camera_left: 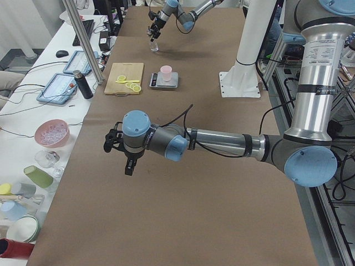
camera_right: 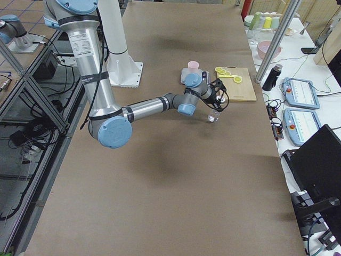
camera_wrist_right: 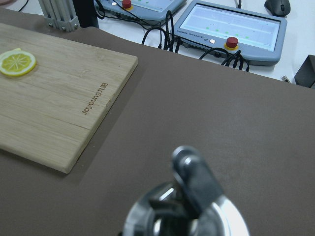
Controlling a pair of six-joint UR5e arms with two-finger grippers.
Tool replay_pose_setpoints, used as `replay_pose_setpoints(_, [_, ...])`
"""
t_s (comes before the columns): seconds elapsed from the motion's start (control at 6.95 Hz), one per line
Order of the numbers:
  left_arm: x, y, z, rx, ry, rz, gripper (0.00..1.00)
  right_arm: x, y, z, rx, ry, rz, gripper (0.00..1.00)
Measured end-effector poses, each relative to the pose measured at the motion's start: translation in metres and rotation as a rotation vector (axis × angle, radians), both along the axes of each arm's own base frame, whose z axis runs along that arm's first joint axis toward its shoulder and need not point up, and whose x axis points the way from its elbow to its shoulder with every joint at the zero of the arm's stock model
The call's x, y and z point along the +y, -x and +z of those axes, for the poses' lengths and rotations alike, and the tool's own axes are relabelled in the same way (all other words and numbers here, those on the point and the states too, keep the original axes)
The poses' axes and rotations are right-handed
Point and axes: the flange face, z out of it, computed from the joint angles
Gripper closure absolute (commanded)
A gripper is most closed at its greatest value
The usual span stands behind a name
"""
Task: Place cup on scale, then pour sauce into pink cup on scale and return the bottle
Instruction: 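Lower the glass sauce bottle onto the table with the right gripper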
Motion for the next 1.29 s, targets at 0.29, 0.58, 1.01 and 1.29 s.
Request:
replay_pose_setpoints(0.29, [0.0004,0.0,0.0001,0.0,0.0,0.0,0.03,-0.0003,0.0015,-0.0018,0.0,-0.003,0.0,0.65])
replay_pose_setpoints(0.58, [0.0005,0.0,0.0004,0.0,0.001,0.0,0.03,0.0005,0.0038,-0.0025,0.001,-0.005,-0.002,0.43])
replay_pose_setpoints(1.01, [0.0006,0.0,-0.001,0.0,-0.002,0.0,0.03,0.0023,0.0059,-0.0019,-0.003,-0.001,-0.009,0.26])
replay_pose_setpoints(1.29, [0.0006,0.0,-0.0023,0.0,-0.004,-0.001,0.03,0.0031,0.0061,0.0005,-0.001,-0.001,-0.006,0.01])
